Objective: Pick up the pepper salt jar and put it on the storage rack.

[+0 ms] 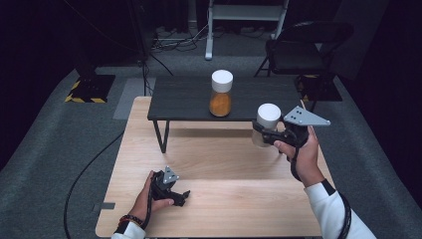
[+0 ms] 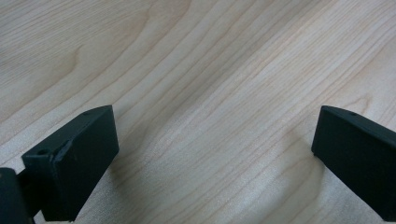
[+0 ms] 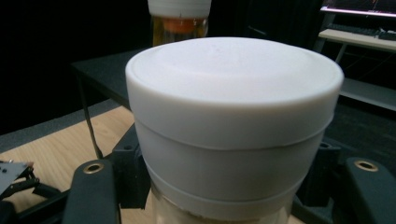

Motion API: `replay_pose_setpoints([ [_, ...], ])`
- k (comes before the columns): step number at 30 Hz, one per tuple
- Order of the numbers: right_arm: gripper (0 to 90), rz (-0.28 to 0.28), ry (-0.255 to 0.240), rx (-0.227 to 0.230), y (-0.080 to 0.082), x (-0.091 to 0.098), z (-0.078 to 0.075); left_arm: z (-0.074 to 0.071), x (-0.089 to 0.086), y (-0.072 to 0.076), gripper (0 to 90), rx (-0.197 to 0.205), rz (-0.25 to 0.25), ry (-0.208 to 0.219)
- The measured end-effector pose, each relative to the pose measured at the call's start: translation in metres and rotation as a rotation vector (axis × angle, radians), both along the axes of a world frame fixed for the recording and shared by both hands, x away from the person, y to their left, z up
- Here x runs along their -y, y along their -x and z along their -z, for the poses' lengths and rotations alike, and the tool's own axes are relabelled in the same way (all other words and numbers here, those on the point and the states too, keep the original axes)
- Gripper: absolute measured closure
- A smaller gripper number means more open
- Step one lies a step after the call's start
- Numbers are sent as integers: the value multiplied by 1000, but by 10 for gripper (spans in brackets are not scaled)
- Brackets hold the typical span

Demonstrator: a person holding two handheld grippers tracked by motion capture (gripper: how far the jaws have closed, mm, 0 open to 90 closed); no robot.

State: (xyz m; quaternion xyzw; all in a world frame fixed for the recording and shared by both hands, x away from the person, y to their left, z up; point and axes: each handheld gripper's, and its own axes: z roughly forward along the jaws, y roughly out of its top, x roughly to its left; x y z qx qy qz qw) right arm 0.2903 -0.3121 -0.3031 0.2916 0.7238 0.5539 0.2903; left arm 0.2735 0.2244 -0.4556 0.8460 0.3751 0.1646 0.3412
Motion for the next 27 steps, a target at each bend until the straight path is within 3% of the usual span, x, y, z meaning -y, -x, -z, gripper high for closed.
replay_pose_setpoints([
  [10,344,20,-17,33,-6,-5,-21,0,0,0,5,0,0,0],
  [27,344,77,-35,68,-28,-25,-28,0,0,0,5,-1,0,1],
])
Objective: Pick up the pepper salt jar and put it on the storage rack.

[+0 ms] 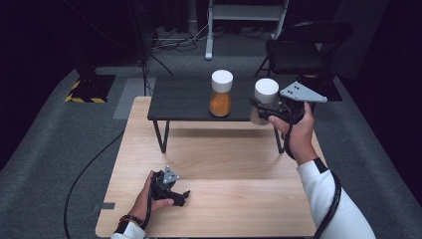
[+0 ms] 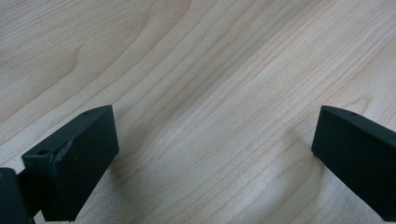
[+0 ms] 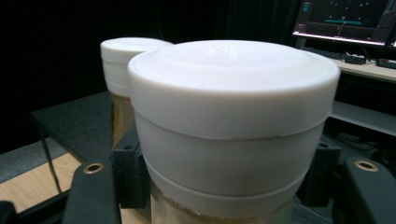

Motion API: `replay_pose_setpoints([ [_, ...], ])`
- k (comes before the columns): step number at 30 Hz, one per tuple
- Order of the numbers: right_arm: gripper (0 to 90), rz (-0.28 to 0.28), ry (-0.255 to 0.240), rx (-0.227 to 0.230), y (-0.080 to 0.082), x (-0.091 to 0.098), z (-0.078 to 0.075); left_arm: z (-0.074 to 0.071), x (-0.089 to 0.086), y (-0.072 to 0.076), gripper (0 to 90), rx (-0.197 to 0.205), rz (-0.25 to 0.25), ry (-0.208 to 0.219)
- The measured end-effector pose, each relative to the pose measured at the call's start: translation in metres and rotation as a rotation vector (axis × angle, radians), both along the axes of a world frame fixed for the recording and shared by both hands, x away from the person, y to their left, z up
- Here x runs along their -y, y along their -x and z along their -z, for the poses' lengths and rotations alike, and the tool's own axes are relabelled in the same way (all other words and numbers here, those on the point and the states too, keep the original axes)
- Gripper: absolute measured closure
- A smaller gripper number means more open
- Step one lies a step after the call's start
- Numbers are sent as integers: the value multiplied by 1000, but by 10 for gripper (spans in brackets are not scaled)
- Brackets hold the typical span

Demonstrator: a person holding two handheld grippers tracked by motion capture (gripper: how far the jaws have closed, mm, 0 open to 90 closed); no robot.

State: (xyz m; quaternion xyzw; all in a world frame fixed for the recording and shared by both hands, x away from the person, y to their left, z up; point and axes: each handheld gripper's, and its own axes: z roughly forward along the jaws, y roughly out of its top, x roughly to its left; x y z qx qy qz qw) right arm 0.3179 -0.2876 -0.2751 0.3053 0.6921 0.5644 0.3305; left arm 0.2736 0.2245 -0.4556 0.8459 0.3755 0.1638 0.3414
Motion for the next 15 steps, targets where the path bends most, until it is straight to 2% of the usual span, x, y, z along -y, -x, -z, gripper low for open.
replay_pose_setpoints([
  [15,344,33,-21,25,-23,-10,-2,0,0,0,6,1,0,-1],
])
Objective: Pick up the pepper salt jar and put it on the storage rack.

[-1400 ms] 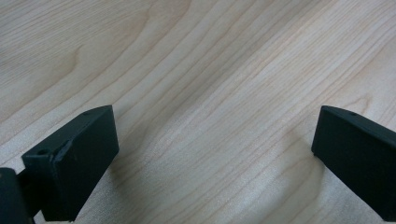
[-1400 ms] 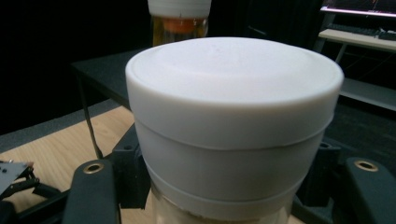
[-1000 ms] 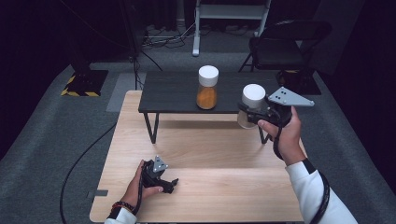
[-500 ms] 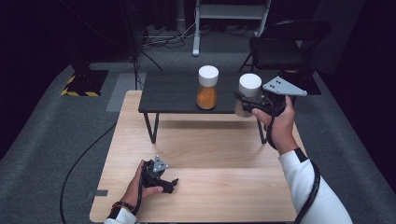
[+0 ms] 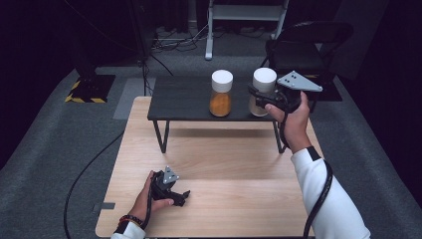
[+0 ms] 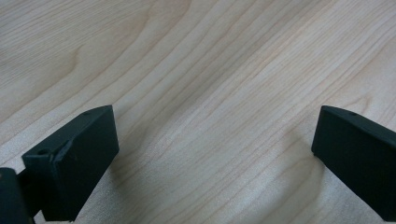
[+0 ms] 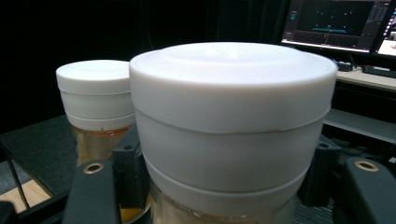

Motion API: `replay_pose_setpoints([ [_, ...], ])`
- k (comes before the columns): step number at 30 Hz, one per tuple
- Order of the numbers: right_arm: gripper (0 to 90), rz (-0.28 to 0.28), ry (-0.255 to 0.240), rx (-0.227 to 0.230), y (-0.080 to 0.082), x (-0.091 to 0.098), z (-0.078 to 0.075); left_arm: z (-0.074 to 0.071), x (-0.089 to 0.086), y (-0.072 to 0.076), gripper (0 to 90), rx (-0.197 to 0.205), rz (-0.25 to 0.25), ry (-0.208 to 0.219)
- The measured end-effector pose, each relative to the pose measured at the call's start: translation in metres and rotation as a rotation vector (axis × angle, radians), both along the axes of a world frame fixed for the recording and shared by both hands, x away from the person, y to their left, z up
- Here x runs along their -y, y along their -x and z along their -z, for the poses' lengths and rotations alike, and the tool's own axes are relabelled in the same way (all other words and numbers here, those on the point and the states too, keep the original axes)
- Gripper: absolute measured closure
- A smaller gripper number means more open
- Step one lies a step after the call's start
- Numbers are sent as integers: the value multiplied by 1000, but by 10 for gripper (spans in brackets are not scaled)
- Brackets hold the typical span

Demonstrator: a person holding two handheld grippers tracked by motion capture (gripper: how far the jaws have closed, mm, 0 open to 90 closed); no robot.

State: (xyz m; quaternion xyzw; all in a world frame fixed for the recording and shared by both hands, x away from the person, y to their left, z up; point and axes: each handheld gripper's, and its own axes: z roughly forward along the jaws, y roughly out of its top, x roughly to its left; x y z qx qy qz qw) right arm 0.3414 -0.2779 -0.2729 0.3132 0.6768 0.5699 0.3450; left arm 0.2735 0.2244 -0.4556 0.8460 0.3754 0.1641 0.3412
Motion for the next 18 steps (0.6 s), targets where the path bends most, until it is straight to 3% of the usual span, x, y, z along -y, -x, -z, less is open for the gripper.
replay_pose_setpoints([
  [18,342,24,-23,-31,-21,-12,11,1,0,2,7,1,-4,3],
])
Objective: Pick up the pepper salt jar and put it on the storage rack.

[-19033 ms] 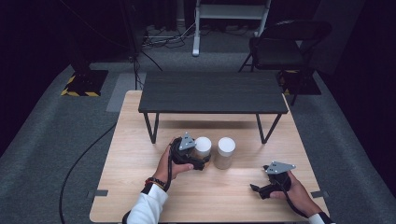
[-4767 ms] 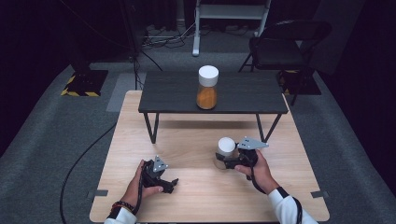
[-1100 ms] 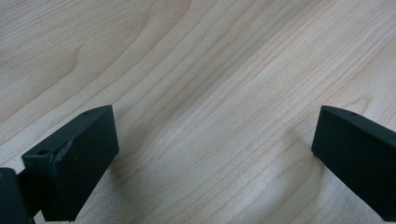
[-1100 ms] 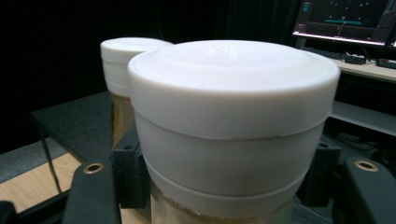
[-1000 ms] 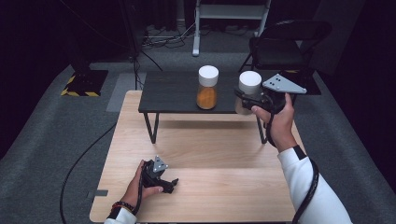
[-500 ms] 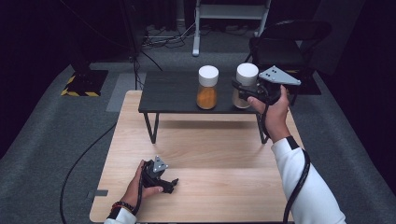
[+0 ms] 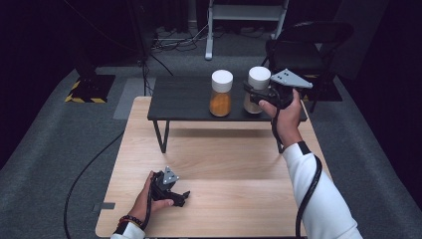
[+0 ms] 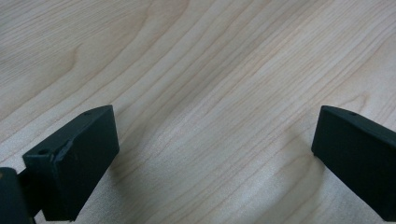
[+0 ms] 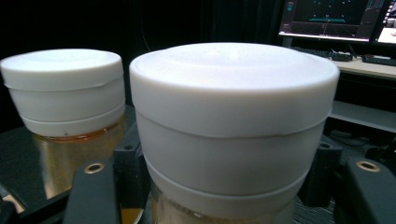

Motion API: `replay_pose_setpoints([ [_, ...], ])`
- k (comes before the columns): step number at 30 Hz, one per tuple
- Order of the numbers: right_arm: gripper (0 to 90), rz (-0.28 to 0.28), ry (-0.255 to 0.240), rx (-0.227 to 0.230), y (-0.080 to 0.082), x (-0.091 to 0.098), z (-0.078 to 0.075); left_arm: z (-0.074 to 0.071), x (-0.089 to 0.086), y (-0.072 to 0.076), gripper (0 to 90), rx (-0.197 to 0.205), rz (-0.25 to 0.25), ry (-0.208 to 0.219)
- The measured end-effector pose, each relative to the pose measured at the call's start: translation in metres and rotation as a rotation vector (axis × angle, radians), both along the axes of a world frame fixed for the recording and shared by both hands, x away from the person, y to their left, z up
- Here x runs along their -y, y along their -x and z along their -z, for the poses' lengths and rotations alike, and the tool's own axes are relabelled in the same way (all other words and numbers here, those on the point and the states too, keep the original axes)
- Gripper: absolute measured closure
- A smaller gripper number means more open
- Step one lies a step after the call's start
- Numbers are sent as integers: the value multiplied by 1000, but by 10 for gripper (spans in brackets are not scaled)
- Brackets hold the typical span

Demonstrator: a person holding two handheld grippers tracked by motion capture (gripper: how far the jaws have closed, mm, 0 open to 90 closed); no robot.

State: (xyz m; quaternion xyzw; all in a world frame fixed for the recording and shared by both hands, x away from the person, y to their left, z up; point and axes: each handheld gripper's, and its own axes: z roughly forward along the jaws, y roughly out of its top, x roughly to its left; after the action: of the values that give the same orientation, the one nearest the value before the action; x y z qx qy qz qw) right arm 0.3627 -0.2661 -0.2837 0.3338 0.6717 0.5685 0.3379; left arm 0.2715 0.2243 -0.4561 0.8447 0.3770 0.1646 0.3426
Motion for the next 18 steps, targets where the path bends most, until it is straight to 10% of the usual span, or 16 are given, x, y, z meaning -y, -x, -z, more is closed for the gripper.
replay_pose_setpoints([
  [18,339,-2,-28,-17,-9,3,13,0,0,0,6,-1,-1,2],
])
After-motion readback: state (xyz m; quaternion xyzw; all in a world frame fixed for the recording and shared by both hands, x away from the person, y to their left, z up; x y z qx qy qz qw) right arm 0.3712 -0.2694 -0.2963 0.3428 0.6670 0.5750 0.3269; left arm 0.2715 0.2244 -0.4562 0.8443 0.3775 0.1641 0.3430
